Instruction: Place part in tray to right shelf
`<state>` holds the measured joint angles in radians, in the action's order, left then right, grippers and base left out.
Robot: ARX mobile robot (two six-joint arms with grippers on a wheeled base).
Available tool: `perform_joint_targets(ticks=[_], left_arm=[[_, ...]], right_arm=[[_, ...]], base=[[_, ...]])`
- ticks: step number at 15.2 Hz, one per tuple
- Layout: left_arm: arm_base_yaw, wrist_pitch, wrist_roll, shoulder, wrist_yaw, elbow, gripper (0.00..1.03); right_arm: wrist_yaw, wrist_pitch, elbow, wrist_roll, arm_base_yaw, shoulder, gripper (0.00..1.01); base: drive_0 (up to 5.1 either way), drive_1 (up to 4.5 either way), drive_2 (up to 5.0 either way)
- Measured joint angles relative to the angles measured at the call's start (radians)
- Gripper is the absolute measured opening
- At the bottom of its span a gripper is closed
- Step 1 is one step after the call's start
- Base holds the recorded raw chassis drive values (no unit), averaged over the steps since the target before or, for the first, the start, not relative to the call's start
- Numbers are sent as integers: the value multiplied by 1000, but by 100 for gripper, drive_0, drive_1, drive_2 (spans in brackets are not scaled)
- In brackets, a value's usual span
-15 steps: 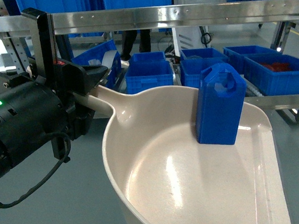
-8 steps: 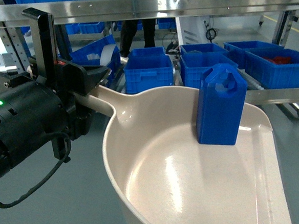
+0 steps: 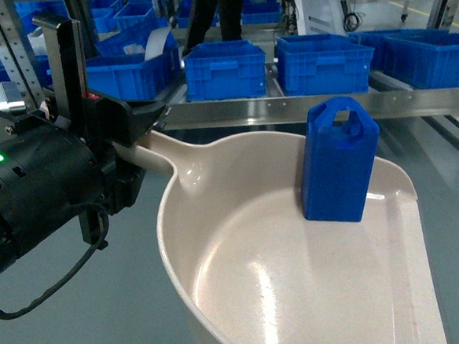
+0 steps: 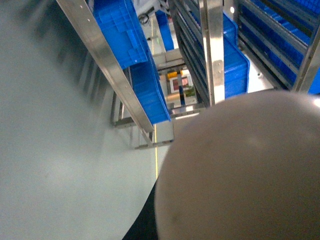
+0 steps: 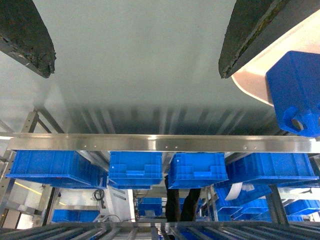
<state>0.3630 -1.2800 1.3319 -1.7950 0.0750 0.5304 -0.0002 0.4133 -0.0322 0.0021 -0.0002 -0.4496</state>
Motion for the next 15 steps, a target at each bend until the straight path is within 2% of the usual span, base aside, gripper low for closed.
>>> perform_joint_targets(ticks=[15], left_arm=[[0, 1, -2, 0, 0, -1, 12]], right_arm=[[0, -2, 0, 0, 0, 0, 98]], base=[[0, 0, 0]])
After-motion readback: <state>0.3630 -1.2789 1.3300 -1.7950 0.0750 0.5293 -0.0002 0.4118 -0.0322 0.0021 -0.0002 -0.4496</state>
